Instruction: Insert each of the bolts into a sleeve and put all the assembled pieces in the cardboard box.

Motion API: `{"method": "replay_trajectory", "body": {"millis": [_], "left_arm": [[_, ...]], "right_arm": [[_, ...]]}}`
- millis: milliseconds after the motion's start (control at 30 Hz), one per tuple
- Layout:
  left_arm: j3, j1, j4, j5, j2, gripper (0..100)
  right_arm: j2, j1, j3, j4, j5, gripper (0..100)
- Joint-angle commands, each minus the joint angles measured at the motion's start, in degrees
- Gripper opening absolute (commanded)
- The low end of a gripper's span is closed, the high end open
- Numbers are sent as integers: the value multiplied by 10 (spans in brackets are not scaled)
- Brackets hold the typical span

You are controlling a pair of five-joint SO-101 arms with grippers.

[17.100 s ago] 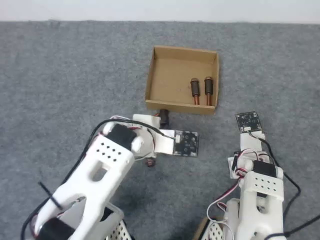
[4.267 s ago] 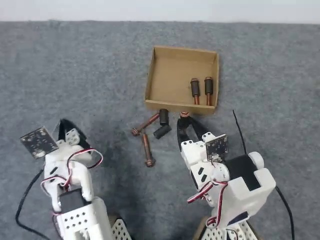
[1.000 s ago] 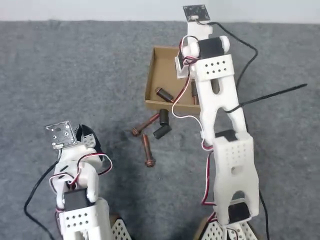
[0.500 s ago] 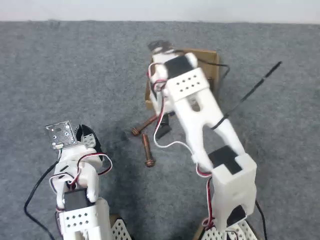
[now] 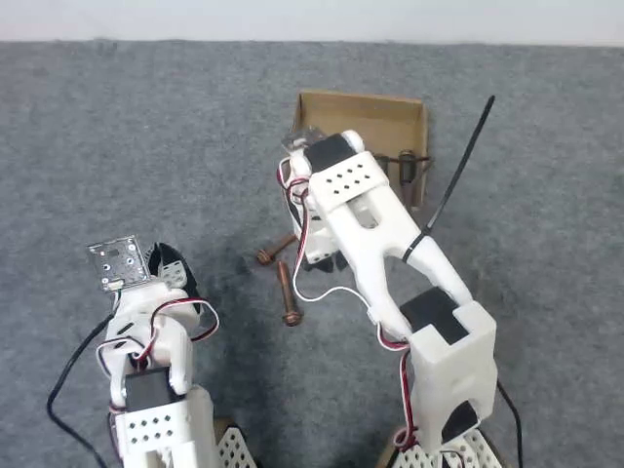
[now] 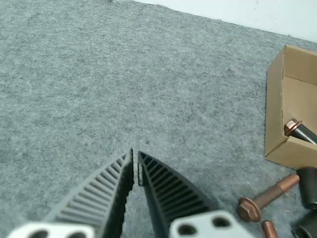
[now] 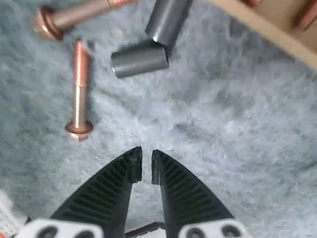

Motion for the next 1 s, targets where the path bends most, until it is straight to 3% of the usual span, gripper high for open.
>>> {"method": "replay_trajectory", "body": {"millis": [0,433,767,967], "left_arm": [[-8,4,-2,-6,-7,12],[-8,4,-2,-6,-7,12],[-8,4,-2,-6,-7,12],[-8,4,-2,-6,-7,12]], "right_arm": [[-52,-6,10,19,-23,13],[-166,-72,163,-7,-37,13],[-192,-28,216,-124,-57,17],[-187,-27,215,-193,-57,120]]}}
